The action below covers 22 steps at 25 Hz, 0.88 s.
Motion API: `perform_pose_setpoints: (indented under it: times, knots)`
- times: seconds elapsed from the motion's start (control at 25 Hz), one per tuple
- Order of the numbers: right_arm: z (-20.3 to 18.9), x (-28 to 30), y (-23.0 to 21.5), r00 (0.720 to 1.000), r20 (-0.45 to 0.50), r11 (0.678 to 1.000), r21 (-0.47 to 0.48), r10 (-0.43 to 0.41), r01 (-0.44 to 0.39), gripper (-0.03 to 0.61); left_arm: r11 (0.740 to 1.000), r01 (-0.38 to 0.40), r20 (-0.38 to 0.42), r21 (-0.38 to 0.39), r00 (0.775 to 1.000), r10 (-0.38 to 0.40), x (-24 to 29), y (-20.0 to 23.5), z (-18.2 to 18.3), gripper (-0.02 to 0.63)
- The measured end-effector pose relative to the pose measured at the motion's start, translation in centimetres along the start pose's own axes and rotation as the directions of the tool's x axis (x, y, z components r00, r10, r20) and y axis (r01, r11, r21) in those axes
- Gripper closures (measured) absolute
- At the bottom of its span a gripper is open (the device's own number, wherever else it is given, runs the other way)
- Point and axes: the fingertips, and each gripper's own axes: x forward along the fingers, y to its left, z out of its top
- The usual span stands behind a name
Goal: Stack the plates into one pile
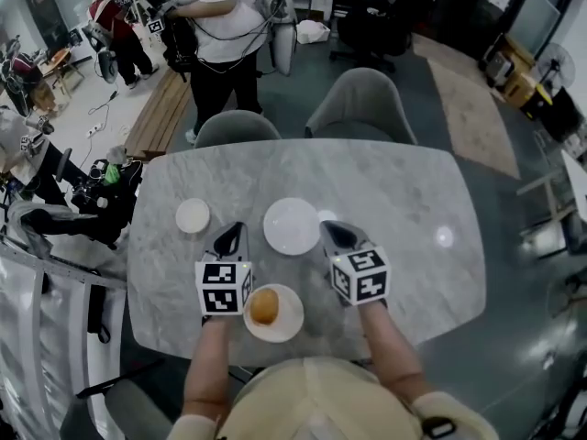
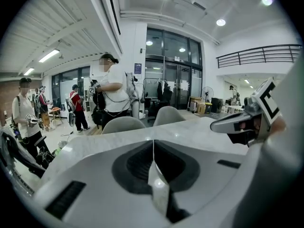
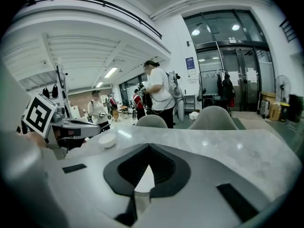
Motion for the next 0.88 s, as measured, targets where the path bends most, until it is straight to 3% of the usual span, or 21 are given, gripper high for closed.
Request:
perform_pose_setpoints:
  times: [0.88]
  knots:
    - [0.8,-0.6,1.0,0.999,0.029,0.999,0.028,0.017,-0.018,0.575,1.0,0.015,-0.013,0.014,1.0,-0.015,-1.2,-0.2,-0.4,0.604]
